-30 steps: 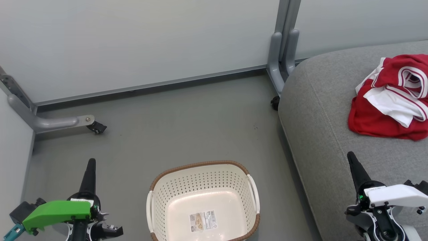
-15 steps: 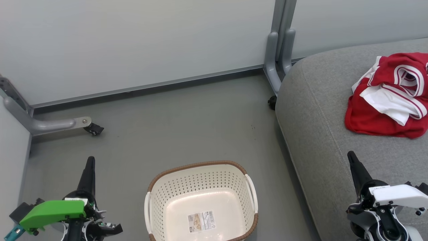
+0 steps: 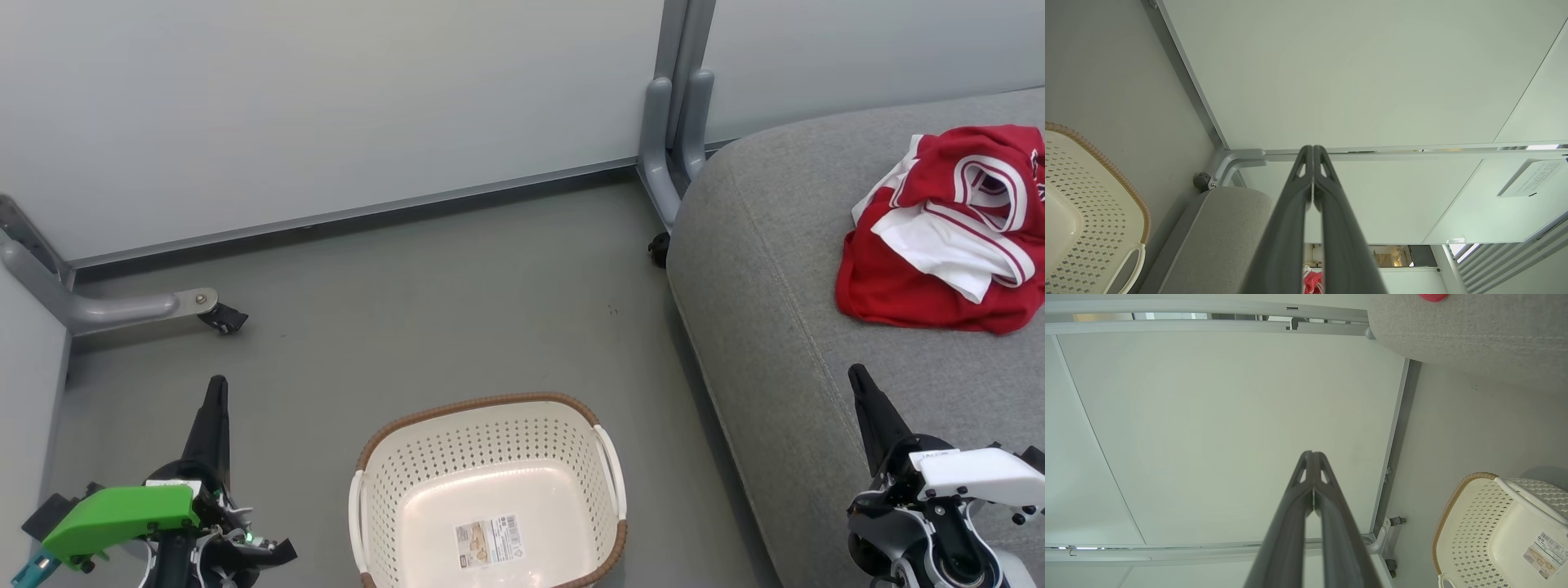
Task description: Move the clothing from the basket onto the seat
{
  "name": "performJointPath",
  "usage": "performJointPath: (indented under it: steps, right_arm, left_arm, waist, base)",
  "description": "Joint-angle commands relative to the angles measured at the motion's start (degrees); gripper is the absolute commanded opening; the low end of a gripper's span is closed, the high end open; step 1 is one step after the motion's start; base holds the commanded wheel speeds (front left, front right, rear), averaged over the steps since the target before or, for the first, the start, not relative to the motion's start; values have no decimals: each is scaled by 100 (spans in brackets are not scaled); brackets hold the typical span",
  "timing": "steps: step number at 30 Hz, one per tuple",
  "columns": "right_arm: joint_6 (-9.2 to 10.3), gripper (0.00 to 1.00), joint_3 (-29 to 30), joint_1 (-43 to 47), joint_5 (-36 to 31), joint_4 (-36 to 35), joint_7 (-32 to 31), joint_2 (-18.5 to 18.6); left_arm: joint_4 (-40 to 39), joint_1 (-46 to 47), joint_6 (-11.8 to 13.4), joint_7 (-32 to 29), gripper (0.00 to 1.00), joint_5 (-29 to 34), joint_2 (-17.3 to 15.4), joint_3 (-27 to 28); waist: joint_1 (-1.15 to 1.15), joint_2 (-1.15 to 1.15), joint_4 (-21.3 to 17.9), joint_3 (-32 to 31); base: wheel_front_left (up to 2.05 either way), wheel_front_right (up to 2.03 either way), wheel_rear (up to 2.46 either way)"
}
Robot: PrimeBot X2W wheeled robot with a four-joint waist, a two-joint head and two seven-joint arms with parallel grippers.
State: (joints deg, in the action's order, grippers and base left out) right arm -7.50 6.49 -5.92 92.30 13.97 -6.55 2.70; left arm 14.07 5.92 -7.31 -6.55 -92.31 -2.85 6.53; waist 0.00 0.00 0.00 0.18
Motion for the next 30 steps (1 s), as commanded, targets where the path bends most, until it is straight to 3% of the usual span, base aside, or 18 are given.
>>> performJointPath:
  steps: [1,30]
  right_arm:
    - [2,0,15,-56,21,15,-17,34]
    - [2,0,14,-54,21,14,-16,34]
  left_arm:
    - [1,58,-37,-20,0,-17,-5,16]
    - [-1,58,-36,-19,0,-18,-5,15]
  waist:
    - [0,0,0,0]
    - [0,0,0,0]
  base:
    - [0,0,0]
    - [0,0,0]
